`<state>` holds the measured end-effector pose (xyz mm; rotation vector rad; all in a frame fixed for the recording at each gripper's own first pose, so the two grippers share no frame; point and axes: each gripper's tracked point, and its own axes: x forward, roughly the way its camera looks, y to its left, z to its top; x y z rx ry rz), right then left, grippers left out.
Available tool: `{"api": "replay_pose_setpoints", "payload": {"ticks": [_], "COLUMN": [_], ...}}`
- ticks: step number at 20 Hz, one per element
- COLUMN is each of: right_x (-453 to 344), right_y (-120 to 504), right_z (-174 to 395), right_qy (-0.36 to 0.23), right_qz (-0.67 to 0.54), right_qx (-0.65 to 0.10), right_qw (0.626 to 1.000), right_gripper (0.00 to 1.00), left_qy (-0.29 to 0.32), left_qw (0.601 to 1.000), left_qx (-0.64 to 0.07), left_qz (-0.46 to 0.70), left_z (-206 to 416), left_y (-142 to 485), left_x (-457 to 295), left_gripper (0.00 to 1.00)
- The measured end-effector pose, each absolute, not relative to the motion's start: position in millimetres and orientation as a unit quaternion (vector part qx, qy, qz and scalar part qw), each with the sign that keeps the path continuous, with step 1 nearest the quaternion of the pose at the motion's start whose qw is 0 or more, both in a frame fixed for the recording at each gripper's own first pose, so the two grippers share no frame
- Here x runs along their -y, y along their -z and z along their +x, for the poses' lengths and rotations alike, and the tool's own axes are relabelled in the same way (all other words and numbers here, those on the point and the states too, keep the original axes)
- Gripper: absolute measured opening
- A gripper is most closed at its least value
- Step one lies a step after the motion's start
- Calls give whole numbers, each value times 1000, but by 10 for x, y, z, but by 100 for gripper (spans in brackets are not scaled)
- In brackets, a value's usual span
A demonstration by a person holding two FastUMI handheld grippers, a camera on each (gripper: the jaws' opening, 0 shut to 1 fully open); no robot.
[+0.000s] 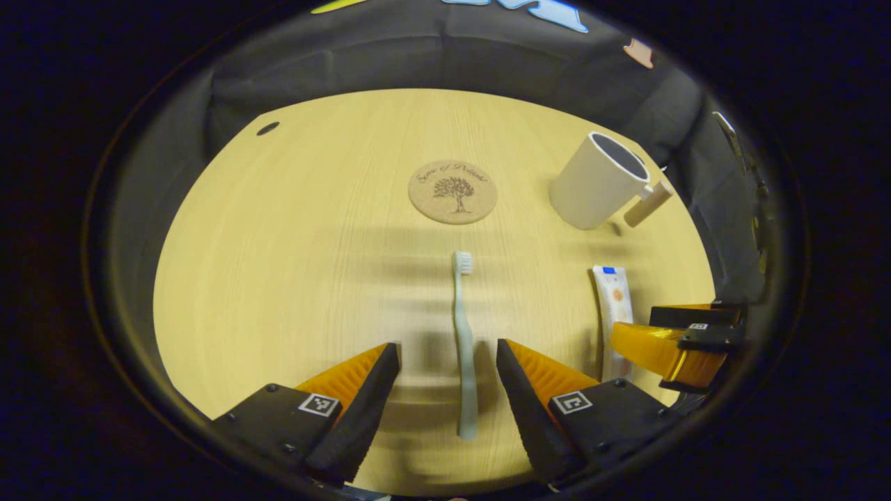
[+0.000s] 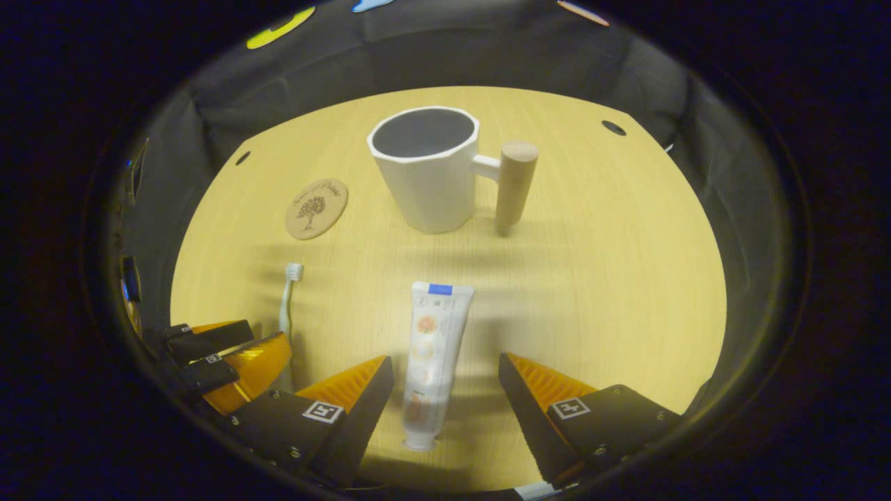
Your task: Put the toothbrush and toothpaste on the desktop into the cup, then pick up the cup and place it on the coaster on the desktop.
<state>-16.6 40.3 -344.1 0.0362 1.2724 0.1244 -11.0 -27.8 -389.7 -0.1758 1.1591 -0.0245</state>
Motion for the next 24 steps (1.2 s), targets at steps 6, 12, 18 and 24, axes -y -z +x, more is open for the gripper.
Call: {"api": "replay_pose_setpoints", "payload": {"ticks": [6, 12, 18, 24], "right_x": [-378, -312, -331, -462], "right_y": [3616, 3633, 3638, 3590], "right_z": [-162, -164, -223, -268], "right_qy": [-50, -35, -44, -57], "right_qz": [9, -15, -23, 40], "right_qx": [-621, -633, -640, -641], "right_qw": [782, 773, 767, 764], "right_gripper": [87, 78, 40, 18], "left_qy": [0, 0, -6, -8], "left_qw": [823, 825, 830, 831], "left_qx": [-564, -565, -557, -555], "left_qz": [-68, -33, -30, -35], "left_z": [-104, -32, 85, 87], "left_y": [4020, 4024, 4038, 4025], "left_x": [266, 283, 325, 348], "left_gripper": [94, 76, 22, 8]}}
